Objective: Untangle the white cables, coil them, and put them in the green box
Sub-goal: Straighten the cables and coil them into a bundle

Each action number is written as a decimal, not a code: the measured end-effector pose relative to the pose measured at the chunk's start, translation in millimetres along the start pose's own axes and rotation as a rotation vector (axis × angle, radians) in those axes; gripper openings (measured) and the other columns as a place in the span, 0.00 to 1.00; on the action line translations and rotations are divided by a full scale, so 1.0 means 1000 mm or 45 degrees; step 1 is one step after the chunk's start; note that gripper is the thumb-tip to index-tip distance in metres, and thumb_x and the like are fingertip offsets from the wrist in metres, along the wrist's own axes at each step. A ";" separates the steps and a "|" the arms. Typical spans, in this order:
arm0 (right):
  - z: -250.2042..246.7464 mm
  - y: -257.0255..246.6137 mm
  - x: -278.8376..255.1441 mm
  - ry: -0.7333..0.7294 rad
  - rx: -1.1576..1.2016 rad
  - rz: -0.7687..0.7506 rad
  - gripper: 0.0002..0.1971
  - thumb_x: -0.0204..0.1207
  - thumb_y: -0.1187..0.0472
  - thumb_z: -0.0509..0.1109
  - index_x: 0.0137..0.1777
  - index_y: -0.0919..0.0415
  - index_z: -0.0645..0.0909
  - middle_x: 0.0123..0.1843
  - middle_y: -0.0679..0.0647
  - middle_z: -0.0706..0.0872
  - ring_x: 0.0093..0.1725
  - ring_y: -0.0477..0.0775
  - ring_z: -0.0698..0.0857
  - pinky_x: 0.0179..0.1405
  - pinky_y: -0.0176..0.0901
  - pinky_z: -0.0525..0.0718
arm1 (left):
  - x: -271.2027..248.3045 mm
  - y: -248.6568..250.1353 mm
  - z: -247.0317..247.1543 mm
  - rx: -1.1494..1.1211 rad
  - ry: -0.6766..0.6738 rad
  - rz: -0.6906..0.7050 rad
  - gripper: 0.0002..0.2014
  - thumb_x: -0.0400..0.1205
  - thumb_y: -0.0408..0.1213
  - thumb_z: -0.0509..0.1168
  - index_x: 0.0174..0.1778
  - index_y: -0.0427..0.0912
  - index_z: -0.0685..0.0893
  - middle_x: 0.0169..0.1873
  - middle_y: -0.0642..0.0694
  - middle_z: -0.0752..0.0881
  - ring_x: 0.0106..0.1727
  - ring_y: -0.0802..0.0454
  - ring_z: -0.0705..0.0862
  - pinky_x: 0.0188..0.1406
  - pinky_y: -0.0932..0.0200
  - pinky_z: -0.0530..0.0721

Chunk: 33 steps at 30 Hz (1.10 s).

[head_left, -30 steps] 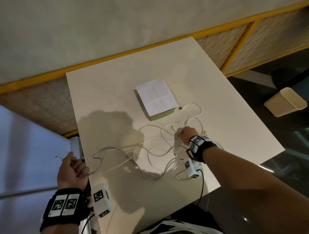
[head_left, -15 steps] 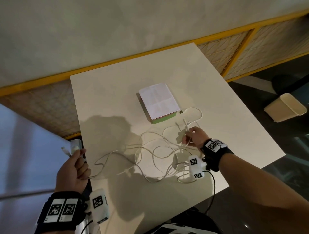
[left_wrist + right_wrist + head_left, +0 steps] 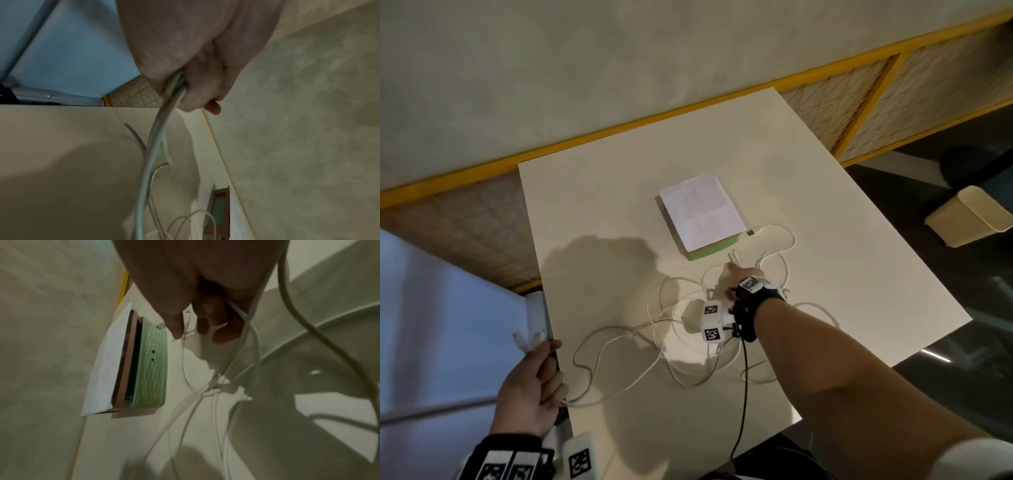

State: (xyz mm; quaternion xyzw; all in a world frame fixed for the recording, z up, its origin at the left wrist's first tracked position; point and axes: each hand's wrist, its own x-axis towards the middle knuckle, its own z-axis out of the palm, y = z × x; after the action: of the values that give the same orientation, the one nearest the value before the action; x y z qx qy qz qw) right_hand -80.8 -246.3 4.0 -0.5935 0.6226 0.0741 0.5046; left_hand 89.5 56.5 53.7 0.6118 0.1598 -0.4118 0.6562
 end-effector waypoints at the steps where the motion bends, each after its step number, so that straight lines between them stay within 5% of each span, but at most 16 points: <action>1: 0.001 -0.004 0.000 0.008 0.042 0.031 0.25 0.78 0.57 0.63 0.75 0.58 0.66 0.68 0.67 0.78 0.65 0.68 0.79 0.60 0.50 0.79 | -0.001 -0.002 0.000 0.000 -0.015 0.008 0.16 0.88 0.40 0.50 0.38 0.42 0.77 0.11 0.54 0.54 0.21 0.54 0.45 0.21 0.68 0.45; 6: 0.006 -0.006 0.025 -0.060 0.333 0.162 0.24 0.80 0.50 0.62 0.72 0.62 0.71 0.70 0.59 0.79 0.52 0.57 0.82 0.29 0.28 0.82 | 0.001 -0.007 0.002 0.069 -0.061 0.001 0.15 0.88 0.40 0.51 0.41 0.40 0.78 0.23 0.49 0.50 0.21 0.54 0.46 0.20 0.68 0.46; 10: 0.007 -0.013 0.023 0.081 -0.250 0.034 0.16 0.71 0.52 0.65 0.55 0.60 0.78 0.55 0.62 0.87 0.51 0.65 0.86 0.46 0.44 0.82 | 0.006 -0.008 0.001 0.102 -0.029 -0.042 0.14 0.88 0.40 0.52 0.41 0.40 0.78 0.20 0.50 0.50 0.20 0.54 0.46 0.20 0.69 0.47; 13: 0.011 -0.007 0.026 0.189 -0.286 -0.077 0.15 0.70 0.49 0.61 0.51 0.56 0.81 0.52 0.59 0.88 0.50 0.63 0.87 0.44 0.43 0.78 | 0.009 -0.005 0.004 0.114 -0.019 -0.079 0.13 0.88 0.39 0.52 0.41 0.41 0.78 0.11 0.54 0.57 0.11 0.60 0.50 0.19 0.70 0.48; 17: 0.010 -0.002 0.025 0.281 -0.229 -0.092 0.19 0.74 0.48 0.60 0.52 0.61 0.85 0.53 0.62 0.88 0.54 0.65 0.86 0.50 0.43 0.80 | 0.009 -0.001 0.017 0.090 -0.052 -0.060 0.13 0.87 0.37 0.53 0.41 0.40 0.78 0.09 0.54 0.62 0.08 0.62 0.57 0.19 0.69 0.47; 21: 0.009 0.001 0.007 0.360 0.074 -0.269 0.15 0.76 0.57 0.62 0.29 0.63 0.75 0.33 0.64 0.81 0.40 0.66 0.79 0.40 0.50 0.74 | 0.011 0.003 0.034 0.091 -0.110 -0.036 0.12 0.87 0.37 0.54 0.41 0.40 0.79 0.11 0.55 0.62 0.09 0.62 0.56 0.14 0.74 0.51; 24: 0.014 0.003 -0.021 0.230 0.278 -0.436 0.14 0.77 0.60 0.61 0.30 0.64 0.72 0.29 0.56 0.80 0.33 0.60 0.78 0.39 0.58 0.81 | 0.012 0.006 0.053 0.081 -0.190 -0.024 0.13 0.87 0.37 0.54 0.41 0.40 0.79 0.13 0.55 0.61 0.10 0.62 0.56 0.13 0.73 0.53; 28: 0.017 -0.003 -0.071 -0.116 0.540 -0.654 0.11 0.83 0.60 0.58 0.39 0.61 0.73 0.34 0.56 0.87 0.41 0.59 0.89 0.48 0.50 0.86 | 0.002 0.007 0.089 0.122 -0.321 0.026 0.10 0.86 0.35 0.56 0.41 0.40 0.79 0.15 0.54 0.63 0.11 0.61 0.58 0.11 0.74 0.55; 31: 0.021 -0.016 -0.102 -0.247 0.570 -0.799 0.10 0.84 0.60 0.56 0.43 0.64 0.71 0.28 0.56 0.76 0.24 0.52 0.81 0.35 0.54 0.85 | -0.011 0.003 0.118 0.215 -0.400 0.134 0.11 0.84 0.33 0.62 0.35 0.44 0.73 0.15 0.55 0.63 0.12 0.60 0.58 0.11 0.72 0.57; 33: 0.027 -0.021 -0.110 -0.206 0.411 -0.918 0.11 0.84 0.57 0.56 0.41 0.60 0.71 0.25 0.46 0.71 0.20 0.43 0.71 0.24 0.41 0.75 | -0.018 -0.001 0.133 0.276 -0.453 0.246 0.14 0.83 0.35 0.65 0.30 0.47 0.73 0.15 0.55 0.63 0.13 0.60 0.59 0.11 0.70 0.59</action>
State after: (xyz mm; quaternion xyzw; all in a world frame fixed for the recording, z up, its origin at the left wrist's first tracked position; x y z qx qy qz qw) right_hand -73.0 -160.8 80.2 -0.6792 0.3365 -0.1599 0.6324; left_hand 38.2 -61.4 92.5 0.6088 -0.0629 -0.4634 0.6408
